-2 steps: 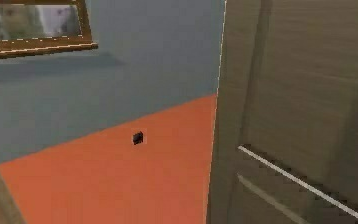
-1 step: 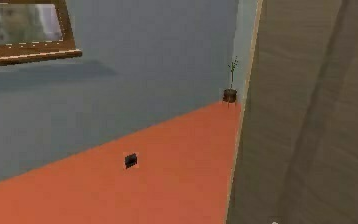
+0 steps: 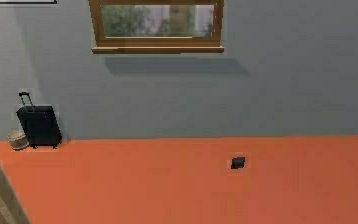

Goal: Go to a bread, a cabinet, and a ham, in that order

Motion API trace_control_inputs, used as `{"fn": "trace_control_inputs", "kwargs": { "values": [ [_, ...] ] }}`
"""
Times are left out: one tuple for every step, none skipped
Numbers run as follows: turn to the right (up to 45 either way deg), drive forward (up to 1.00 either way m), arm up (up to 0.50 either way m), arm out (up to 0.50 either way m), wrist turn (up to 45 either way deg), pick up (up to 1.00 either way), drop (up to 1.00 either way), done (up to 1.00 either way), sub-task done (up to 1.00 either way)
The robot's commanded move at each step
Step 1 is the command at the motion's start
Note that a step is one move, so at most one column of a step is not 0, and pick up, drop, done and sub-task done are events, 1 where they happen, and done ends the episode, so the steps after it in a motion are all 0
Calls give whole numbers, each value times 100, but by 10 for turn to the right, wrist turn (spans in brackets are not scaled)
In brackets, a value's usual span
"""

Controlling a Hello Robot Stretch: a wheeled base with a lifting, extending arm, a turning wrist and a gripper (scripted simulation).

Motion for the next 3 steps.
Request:
{"fn": "trace_control_inputs", "kwargs": {
  "values": [
    [0, 75, 0, 0, 0, 0, 0, 0, 0],
    [-450, 0, 0, 0, 0, 0, 0, 0, 0],
    [-450, 0, 0, 0, 0, 0, 0, 0, 0]
  ]
}}
